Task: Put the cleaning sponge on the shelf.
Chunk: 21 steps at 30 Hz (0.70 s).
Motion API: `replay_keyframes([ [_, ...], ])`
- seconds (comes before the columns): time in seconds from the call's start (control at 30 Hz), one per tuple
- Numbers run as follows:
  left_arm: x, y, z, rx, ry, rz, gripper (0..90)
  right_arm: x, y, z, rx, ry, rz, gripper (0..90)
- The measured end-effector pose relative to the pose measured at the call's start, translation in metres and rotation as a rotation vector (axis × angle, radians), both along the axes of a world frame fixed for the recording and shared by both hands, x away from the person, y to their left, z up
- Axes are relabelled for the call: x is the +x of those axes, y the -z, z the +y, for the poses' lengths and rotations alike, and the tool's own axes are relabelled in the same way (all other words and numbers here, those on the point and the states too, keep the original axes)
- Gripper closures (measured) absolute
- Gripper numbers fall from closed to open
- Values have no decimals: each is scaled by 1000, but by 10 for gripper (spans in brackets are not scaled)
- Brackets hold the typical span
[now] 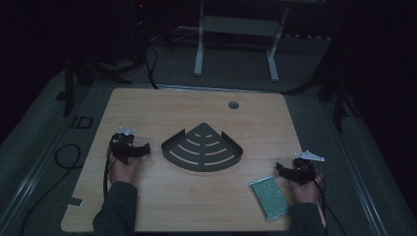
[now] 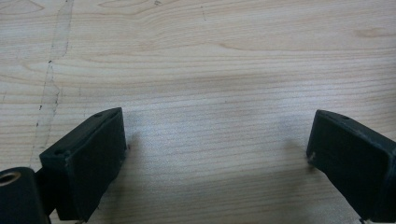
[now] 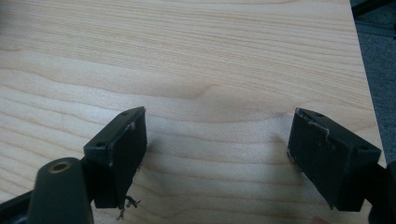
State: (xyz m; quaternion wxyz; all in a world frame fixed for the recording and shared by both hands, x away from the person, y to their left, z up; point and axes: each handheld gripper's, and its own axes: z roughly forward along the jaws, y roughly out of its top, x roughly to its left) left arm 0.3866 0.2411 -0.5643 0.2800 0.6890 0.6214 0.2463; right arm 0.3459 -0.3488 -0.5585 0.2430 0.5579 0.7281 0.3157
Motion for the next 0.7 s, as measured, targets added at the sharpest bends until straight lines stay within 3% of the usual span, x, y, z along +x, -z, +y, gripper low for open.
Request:
replay_keyframes([
  [0.2,0,0,0,1,-1,0,50,0,0,0,-1,-3,-1,202],
  [0.3,0,0,0,1,-3,1,51,-4,-4,0,-7,2,5,347],
  [0.4,0,0,0,1,-4,0,50,-12,-14,0,25,-34,-20,542],
  [0.5,0,0,0,0,-5,0,50,-22,-24,5,-12,-65,-42,679],
  [0.7,0,0,0,0,-5,0,50,-44,-26,20,-44,-139,-42,807],
])
